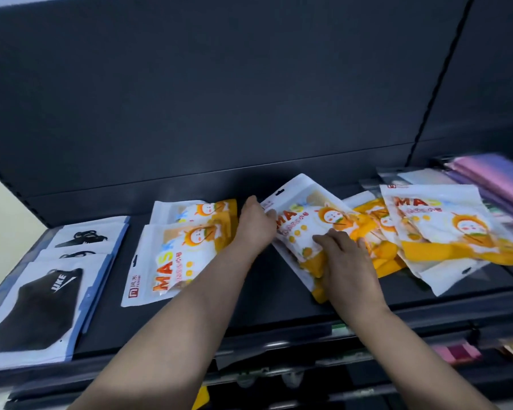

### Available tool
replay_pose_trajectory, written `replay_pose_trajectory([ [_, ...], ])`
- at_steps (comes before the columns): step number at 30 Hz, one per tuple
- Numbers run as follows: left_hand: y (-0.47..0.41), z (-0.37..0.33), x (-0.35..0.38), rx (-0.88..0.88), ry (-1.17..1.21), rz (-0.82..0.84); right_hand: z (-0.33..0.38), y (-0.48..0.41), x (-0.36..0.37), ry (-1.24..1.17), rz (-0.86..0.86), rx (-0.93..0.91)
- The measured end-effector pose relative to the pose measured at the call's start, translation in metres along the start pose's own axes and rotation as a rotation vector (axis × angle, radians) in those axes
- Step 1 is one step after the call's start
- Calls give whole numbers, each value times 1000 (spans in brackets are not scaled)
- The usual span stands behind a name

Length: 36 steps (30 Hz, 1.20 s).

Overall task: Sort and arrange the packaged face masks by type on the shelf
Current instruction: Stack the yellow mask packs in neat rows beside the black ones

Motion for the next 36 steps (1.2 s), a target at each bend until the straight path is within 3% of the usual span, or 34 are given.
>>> replay_pose_trajectory([
  [4,1,2,-6,-12,375,-111,0,2,-7,-120,-34,-68],
  [9,44,17,-50,95,419,-121,21,0,-3,-196,0,-126],
  [13,96,69,-89,21,342,-143,77,0,13,-238,110,-281],
  [16,132,113,-121,-27,215,-266,122,9,32,-263,229,-406],
  [20,167,154,-151,-243,-185,-405,144,13,50,-236,311,-382],
  [22,171,166,-158,-296,-329,-392,149,13,52,-277,334,-354],
  [28,143,152,-155,-29,-113,-183,159,15,59,-508,421,-210],
  [36,124,148,-130,-97,-255,-38,154,2,56,-473,386,-163],
])
Point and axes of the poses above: each hand's wrist, its own y-axis away from the middle knuckle, its own x-axis out of the palm, z = x × y, the point moved 8 cm from there along -y, towards the middle knuckle, and after that the axes turned 12 degrees about z, right-handed, at the moved point
